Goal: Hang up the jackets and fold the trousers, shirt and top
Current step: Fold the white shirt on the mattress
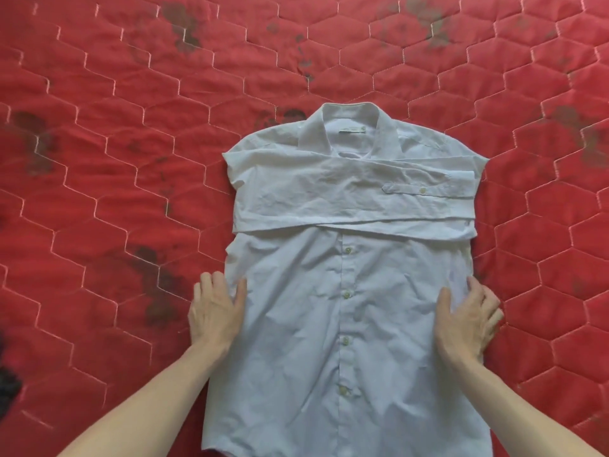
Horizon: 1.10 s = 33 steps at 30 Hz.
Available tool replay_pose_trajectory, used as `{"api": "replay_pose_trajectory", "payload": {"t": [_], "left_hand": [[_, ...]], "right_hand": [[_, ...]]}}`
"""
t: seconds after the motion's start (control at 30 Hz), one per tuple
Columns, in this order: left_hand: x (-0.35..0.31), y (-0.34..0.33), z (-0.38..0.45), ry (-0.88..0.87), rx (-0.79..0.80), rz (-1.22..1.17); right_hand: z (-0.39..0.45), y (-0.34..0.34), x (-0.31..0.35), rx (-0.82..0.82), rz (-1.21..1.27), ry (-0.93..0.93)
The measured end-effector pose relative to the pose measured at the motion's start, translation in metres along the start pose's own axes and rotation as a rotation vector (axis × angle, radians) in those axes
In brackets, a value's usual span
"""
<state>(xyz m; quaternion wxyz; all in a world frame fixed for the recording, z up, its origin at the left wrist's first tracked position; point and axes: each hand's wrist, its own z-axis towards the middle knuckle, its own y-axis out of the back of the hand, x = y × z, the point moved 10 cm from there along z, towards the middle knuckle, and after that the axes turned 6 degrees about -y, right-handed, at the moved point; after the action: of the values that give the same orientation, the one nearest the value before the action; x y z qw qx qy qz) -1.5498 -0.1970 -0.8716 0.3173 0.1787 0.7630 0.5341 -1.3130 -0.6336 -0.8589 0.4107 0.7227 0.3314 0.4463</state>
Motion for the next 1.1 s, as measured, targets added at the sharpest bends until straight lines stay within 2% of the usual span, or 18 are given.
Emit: {"api": "replay_pose_trajectory", "payload": {"t": [0.07, 0.13, 0.27, 0.37, 0.5, 0.6, 0.7, 0.8, 0.9, 1.03, 1.1], "left_hand": [[0.011, -0.013, -0.033, -0.01, 0.095, -0.027], [0.026, -0.022, -0.053, 0.056, 0.154, -0.134], [0.051, -0.029, -0.08, 0.27, 0.172, -0.48], [0.055, -0.029, -0.098, 0.287, 0.218, -0.52], [0.059, -0.017, -0.118, 0.298, 0.059, -0.618], [0.062, -0.02, -0.139, 0.308, 0.038, -0.59], [0.078, -0.036, -0.164, 0.367, 0.121, -0.505], [0.083, -0.047, -0.181, 0.371, 0.194, -0.516], [0.088, -0.047, -0.192, 0.351, 0.199, -0.499], [0.098, -0.035, -0.199, 0.349, 0.166, -0.359], [0.088, -0.022, -0.197, 0.264, 0.143, -0.199]], "right_hand": [[-0.016, 0.006, -0.022, 0.054, 0.079, -0.038], [-0.031, 0.009, -0.046, 0.131, 0.077, -0.094], [-0.047, 0.015, -0.092, 0.253, -0.015, -0.089], [-0.051, 0.021, -0.116, 0.326, -0.014, -0.033], [-0.047, 0.041, -0.133, 0.26, -0.068, 0.017], [-0.045, 0.046, -0.149, 0.247, -0.089, -0.008], [-0.048, 0.039, -0.165, 0.324, -0.083, -0.012], [-0.059, 0.038, -0.173, 0.352, -0.033, 0.008], [-0.072, 0.041, -0.179, 0.348, -0.042, 0.054], [-0.081, 0.044, -0.185, 0.325, -0.065, 0.024], [-0.085, 0.041, -0.185, 0.349, -0.105, 0.012]]}}
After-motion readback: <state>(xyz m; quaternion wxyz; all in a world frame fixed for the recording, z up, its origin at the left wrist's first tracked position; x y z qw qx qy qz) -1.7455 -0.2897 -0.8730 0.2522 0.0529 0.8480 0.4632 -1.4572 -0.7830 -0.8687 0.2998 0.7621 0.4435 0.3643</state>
